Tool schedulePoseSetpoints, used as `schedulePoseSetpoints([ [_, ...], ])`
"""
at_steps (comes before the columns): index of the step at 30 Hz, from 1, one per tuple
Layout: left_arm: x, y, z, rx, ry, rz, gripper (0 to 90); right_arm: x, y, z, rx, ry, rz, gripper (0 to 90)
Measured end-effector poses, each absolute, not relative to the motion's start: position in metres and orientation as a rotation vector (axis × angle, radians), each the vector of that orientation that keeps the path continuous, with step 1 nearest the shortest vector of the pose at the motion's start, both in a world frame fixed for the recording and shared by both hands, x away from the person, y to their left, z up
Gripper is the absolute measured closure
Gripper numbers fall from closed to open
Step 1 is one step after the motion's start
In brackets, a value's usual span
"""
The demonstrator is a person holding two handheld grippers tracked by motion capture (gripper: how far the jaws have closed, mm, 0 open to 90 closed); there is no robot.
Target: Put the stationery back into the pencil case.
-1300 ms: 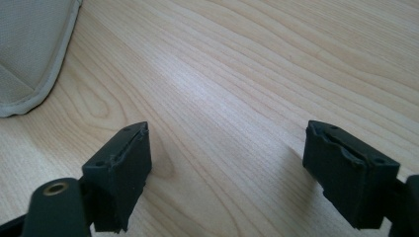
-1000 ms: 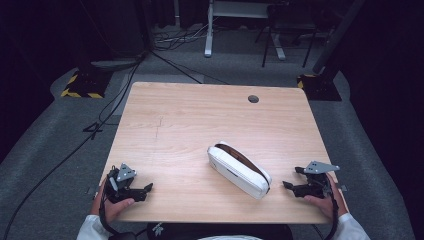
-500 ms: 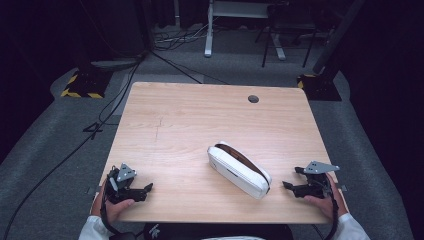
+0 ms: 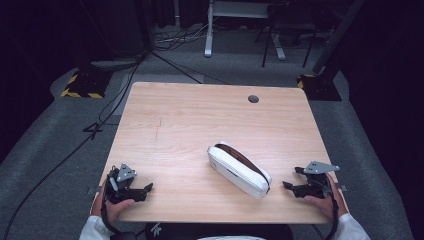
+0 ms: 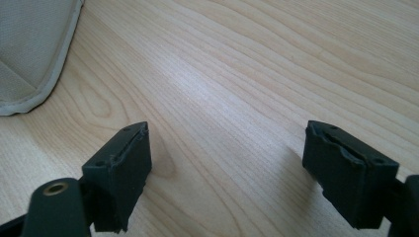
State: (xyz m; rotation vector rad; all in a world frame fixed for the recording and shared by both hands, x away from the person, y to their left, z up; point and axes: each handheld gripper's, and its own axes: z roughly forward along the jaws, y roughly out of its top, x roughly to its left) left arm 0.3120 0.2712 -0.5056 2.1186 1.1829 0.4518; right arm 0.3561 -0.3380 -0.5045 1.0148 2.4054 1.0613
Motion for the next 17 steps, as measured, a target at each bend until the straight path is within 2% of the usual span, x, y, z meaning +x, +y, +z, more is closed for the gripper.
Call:
schedulePoseSetpoints([
  [17,0.3120,0.2711,-0.5056,2.118,1.184,0.456,15.0,0.3563,-0.3381,-0.5045,1.013,2.408,1.063,19.2],
])
